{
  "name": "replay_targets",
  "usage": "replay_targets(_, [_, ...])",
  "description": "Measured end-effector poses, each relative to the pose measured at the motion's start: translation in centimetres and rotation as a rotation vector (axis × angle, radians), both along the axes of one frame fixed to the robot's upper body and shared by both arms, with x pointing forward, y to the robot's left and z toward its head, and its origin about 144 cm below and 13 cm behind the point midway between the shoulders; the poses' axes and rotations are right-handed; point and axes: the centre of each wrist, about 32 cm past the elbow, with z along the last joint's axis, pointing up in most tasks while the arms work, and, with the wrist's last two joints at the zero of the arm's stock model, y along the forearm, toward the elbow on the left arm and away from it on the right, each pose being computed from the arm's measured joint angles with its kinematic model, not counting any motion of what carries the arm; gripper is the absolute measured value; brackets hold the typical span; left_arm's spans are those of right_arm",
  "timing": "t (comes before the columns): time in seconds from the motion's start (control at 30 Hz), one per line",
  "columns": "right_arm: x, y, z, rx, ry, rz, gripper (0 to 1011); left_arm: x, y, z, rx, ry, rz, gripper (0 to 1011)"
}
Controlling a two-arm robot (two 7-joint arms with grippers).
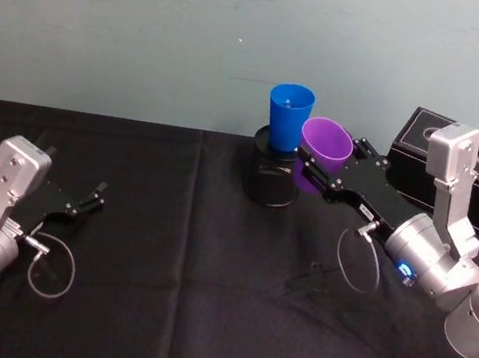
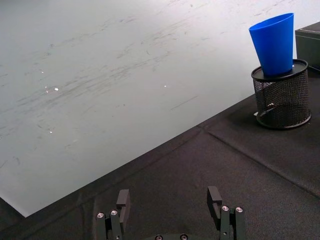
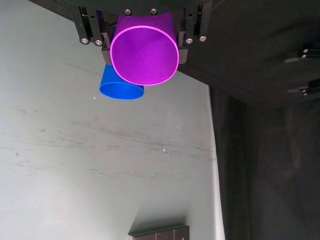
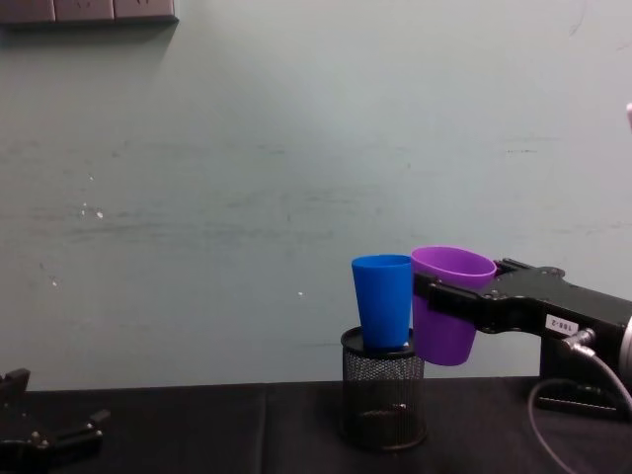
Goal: Pick up one cup with a gripper and tap it against the other cup.
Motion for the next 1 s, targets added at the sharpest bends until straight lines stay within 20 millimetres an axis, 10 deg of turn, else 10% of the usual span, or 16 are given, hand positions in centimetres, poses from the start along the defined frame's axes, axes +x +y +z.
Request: replay_targets(1.0, [-4.2, -0.7, -2.5, -0.038, 0.108, 0.024, 736, 0.0, 0.0, 0.0, 0.000, 0.000, 0.000, 1011])
